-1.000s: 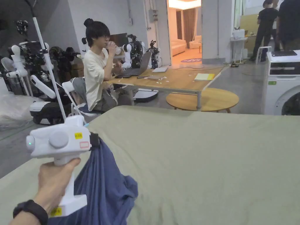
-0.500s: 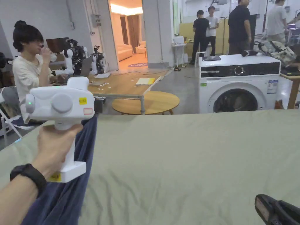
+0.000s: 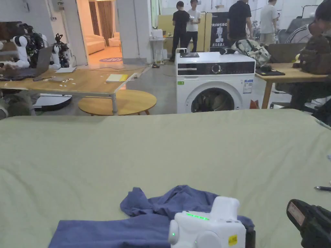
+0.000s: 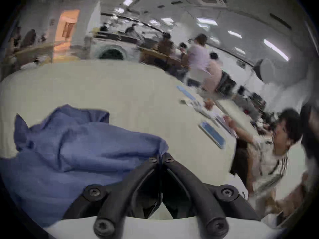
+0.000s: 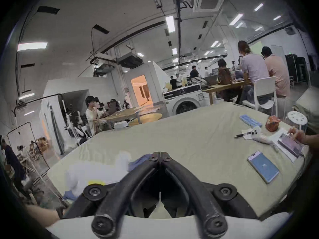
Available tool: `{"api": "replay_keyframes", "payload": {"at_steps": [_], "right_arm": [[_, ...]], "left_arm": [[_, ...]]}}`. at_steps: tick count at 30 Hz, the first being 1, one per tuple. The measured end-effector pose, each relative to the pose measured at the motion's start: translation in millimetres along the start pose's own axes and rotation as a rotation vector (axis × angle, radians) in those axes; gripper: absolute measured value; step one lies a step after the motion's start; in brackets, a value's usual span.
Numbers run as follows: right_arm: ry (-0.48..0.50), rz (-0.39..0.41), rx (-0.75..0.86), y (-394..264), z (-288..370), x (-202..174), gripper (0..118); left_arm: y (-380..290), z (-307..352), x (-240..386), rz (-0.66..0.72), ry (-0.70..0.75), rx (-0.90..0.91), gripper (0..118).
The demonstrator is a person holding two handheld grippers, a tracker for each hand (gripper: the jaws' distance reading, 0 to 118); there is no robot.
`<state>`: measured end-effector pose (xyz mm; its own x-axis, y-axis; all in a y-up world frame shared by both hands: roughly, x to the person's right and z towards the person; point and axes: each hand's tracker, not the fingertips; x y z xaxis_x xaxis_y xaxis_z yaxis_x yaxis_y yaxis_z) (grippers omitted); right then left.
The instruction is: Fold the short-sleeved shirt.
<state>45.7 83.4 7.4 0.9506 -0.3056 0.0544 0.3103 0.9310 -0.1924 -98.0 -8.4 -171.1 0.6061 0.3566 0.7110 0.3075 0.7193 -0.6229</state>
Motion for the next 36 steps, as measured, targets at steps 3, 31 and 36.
{"api": "replay_keyframes", "payload": {"at_steps": [3,31,36], "right_arm": [[-0.001,-0.002,0.009,1.6,4.3,3.3,0],[0.045,0.213,-0.037,-16.5,-64.4,-76.2,0],[0.055,0.197,-0.058,-19.1,-65.2,-71.0,0]], "left_arm": [[-23.4,-9.9,28.3,-0.01,-0.071,0.006,0],[-45.3,340.0,-80.0,-0.033,0.656,0.653,0],[-45.7,336.0,-106.7,0.03,0.544,0.582,0]]}}
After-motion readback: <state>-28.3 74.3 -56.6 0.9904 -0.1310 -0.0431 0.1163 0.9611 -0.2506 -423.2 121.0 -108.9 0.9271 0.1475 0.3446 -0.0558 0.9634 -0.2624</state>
